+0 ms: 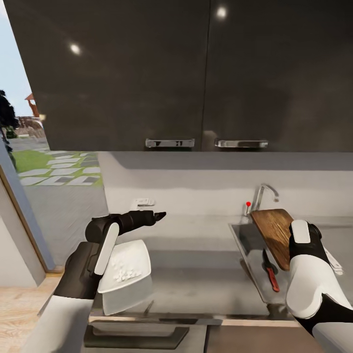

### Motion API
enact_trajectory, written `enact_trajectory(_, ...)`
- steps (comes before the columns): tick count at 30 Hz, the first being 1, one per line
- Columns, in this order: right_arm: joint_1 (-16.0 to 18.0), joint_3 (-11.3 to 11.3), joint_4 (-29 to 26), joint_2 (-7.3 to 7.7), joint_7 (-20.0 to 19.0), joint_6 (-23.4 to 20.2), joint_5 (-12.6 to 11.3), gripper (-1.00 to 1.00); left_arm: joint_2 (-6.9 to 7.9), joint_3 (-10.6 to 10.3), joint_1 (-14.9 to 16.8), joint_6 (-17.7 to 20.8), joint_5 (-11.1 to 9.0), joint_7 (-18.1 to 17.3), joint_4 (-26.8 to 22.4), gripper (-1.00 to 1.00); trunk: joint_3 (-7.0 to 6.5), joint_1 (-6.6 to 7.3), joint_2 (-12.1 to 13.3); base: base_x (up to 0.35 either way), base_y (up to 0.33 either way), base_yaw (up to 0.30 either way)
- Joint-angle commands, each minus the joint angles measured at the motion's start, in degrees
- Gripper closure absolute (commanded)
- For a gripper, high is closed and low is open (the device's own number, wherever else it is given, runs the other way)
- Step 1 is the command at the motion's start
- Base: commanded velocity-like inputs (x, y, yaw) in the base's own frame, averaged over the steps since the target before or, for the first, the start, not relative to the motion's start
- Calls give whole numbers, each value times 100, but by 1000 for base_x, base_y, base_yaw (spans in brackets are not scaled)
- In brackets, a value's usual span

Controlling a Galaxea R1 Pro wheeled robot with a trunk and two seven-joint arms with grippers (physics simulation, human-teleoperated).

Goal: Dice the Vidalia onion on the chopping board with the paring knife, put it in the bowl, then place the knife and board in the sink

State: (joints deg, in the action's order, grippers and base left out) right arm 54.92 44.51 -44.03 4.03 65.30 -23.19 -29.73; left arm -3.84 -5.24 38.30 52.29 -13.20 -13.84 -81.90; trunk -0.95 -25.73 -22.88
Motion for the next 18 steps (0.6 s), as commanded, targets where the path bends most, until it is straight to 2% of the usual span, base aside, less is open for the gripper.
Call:
enact_trajectory(1, 2, 3, -8, 1, 20, -49, -15, 100, -3, 5, 2, 24, 10, -22, -2, -100, 3, -5, -4, 273, 0, 0)
enact_trajectory(6, 2, 4, -7, 1, 22, -49, -15, 100, -3, 5, 2, 24, 10, -22, -2, -100, 3, -5, -4, 112, 0, 0)
enact_trajectory(18, 2, 60, -7, 1, 18, -53, -15, 100, -3, 5, 2, 19, 10, -22, -2, -100, 58, -5, -4, 11, 0, 0)
